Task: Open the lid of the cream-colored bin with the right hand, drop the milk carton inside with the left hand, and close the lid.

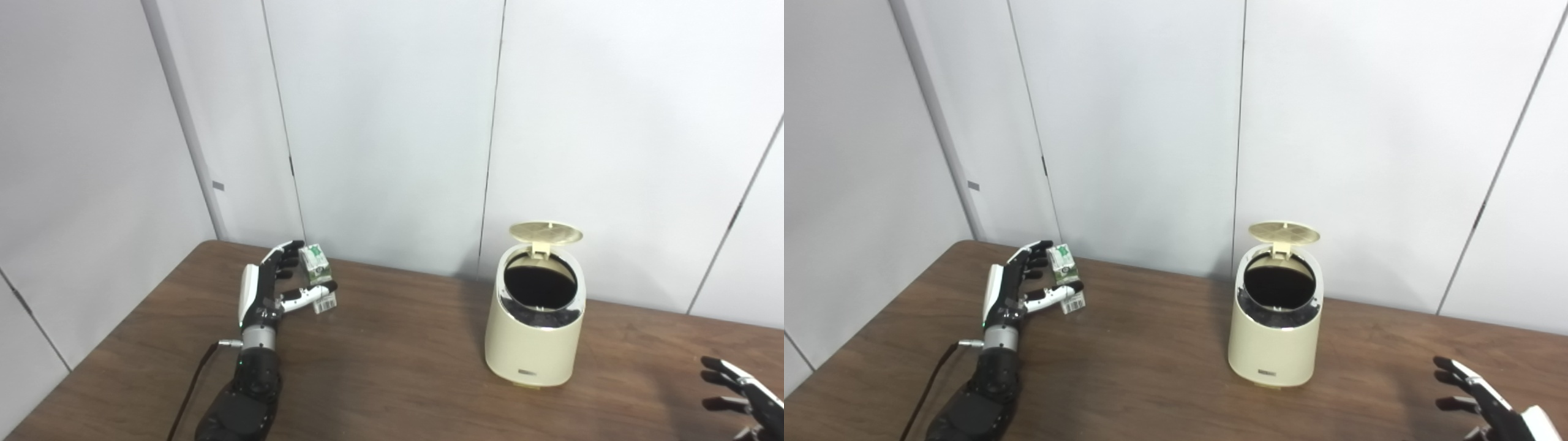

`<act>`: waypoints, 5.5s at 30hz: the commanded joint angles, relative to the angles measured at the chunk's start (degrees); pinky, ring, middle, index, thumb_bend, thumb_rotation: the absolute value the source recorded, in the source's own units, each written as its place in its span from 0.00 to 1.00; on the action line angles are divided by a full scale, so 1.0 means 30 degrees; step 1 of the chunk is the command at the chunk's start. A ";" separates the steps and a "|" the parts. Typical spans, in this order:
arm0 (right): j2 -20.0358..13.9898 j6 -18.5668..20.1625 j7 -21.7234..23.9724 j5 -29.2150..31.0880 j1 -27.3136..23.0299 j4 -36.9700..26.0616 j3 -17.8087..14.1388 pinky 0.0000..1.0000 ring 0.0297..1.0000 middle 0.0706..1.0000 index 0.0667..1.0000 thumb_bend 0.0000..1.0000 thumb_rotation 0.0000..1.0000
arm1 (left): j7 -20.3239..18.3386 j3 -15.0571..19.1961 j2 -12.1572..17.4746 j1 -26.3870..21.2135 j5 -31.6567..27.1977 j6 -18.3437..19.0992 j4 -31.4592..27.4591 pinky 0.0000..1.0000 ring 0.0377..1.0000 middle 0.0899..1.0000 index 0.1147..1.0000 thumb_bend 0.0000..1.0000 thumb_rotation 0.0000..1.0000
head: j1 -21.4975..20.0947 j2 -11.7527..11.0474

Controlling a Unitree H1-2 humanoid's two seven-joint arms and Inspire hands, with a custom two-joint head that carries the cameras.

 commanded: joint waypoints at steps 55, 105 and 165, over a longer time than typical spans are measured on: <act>0.0704 0.1304 -0.0068 -0.0576 -0.1317 -0.0877 0.0925 0.74 0.86 0.91 0.93 0.78 0.04 | -0.2569 -0.2118 -0.1207 0.0221 -0.0779 -0.0600 -1.0773 0.44 0.42 0.44 0.44 0.50 0.00 | -0.2543 0.0086; 0.1917 -0.0234 -0.1346 -0.1707 -0.1964 0.1006 0.1559 0.70 0.86 0.92 0.94 0.78 0.25 | -0.5981 -0.5111 -0.5767 -0.3058 -0.1617 -0.0608 -0.9737 0.47 0.44 0.43 0.43 0.51 0.00 | -0.7218 -0.0150; 0.1540 -0.0658 -0.1275 -0.0860 -0.1164 0.0944 0.1291 0.73 0.85 0.91 0.93 0.77 0.24 | 0.7045 -1.5625 -0.1994 -0.6023 0.0327 -0.0608 -0.5329 0.56 0.54 0.47 0.41 0.51 0.00 | -0.7135 0.0401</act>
